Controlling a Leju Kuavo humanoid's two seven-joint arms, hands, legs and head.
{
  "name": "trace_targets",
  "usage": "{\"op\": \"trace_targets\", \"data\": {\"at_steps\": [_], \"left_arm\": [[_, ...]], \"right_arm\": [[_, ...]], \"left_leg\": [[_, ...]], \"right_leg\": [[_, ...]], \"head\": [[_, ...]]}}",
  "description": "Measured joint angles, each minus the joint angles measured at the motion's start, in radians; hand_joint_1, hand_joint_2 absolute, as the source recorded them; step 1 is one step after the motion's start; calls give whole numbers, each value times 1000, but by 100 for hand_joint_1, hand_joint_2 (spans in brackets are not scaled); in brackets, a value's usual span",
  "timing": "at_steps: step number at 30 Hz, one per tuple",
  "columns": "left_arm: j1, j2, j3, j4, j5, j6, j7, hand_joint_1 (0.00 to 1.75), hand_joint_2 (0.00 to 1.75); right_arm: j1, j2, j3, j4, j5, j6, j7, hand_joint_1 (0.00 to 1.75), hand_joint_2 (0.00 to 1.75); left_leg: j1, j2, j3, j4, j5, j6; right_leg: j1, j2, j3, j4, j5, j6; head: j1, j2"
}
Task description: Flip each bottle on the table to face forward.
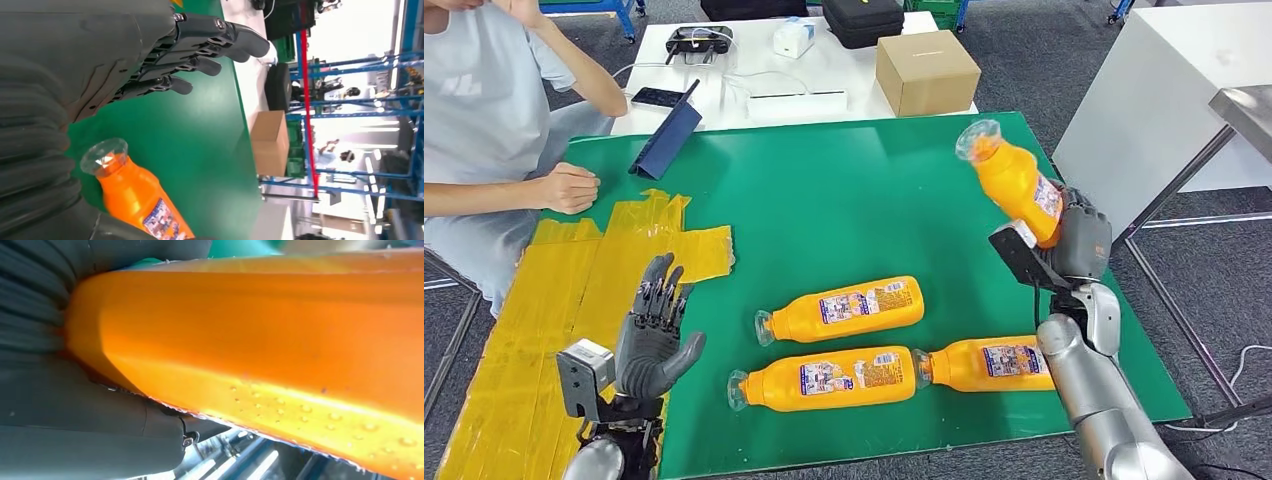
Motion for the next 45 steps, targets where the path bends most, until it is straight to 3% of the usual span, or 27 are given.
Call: {"op": "trace_targets", "data": {"at_steps": [3, 7, 14, 20, 36, 45], "left_arm": [[-14, 9, -17, 1, -12, -5, 8, 0, 175], [-49, 23, -43, 6, -25, -15, 15, 0, 175], [-113, 35, -91, 12, -41, -26, 23, 0, 175], [-163, 39, -131, 12, -42, -31, 32, 0, 175], [-222, 48, -190, 18, -72, -18, 31, 0, 175], [-239, 48, -205, 36, -73, -18, 24, 0, 175]], "right_arm": [[49, 46, -17, -128, -144, 58, -61, 172, 175], [93, 106, -1, -237, -408, 280, -115, 174, 175], [116, 193, 102, -280, -507, 439, -142, 173, 175], [118, 260, 221, -262, -526, 466, -149, 172, 175], [76, 344, 369, -177, -565, 529, -159, 172, 175], [52, 363, 428, -146, -573, 538, -160, 172, 175]], "left_leg": [[0, 0, -1, 0, 0, 0], [0, 1, -1, 0, 0, -1], [1, 2, -1, 0, 1, -1], [1, 1, -2, 0, 1, -1], [1, 2, -3, 0, 1, -2], [1, 2, -3, 0, 1, -2]], "right_leg": [[0, 0, -1, 0, 0, 0], [0, 0, -1, 0, 0, 0], [0, 0, -2, 0, 0, 0], [0, 0, -3, 0, 0, 0], [0, 0, -4, 1, 0, 0], [0, 0, -5, 1, 0, 0]], "head": [[0, 0], [0, 0], [0, 0], [0, 0], [0, 0], [0, 0]]}}
